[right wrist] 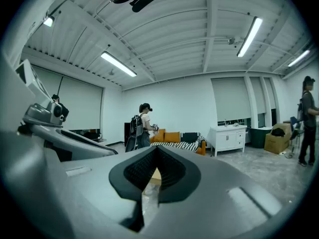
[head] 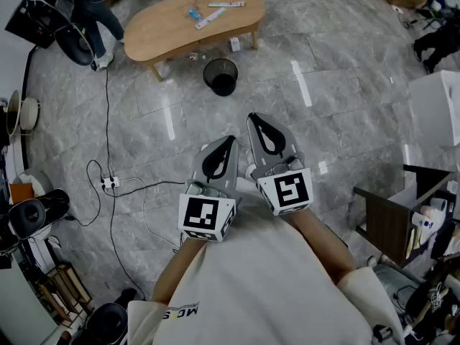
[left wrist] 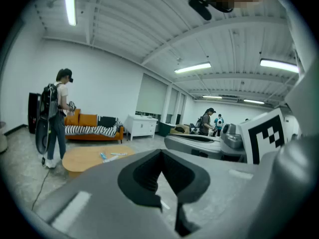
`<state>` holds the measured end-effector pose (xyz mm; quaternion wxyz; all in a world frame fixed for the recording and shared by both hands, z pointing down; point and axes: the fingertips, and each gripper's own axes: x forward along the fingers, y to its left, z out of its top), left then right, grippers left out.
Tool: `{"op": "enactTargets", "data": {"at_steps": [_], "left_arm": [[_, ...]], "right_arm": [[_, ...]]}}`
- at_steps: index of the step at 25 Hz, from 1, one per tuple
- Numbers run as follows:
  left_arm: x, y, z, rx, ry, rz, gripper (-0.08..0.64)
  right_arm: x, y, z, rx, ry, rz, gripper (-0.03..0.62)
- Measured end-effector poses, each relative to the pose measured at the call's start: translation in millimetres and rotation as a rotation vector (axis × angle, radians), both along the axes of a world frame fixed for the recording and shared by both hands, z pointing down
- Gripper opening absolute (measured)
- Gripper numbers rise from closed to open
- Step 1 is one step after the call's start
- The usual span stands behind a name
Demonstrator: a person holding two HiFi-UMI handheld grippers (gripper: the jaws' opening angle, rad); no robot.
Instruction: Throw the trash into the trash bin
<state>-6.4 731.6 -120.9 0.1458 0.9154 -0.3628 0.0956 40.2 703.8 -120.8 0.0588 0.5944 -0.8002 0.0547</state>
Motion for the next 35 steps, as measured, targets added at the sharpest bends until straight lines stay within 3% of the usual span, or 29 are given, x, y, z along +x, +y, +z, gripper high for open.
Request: {"op": "enactTargets", "data": {"at_steps": [5,9,19,24,30,35], "left_arm": [[-19,4,15,0.021,-0.003,-0.113,0.000],[-10,7,25,0.006,-0.029,-0.142,0.000],[-18,-71,26,-0.008,-0.020,-0.153,0.000],[-29,-166,51,-0.032,-0.015,-0.163,0.000],[-72,-318,40,-0.053,0.016,-0.197,0.000],[-98,-427,39,-0.087,0.019,-0.156,0.000]], "right_arm": [[2,27,17,-0.028,-0.031,-0.026,0.020],[21,33,31,-0.088,-0.099,-0.047,0.009],[28,-38,44,-0.117,-0.108,0.000,0.014],[23,-117,73,-0.203,-0.080,0.021,0.015],[-1,-259,72,-0.200,-0.075,0.039,0.015],[-23,-359,70,-0.219,-0.050,0.058,0.015]]}}
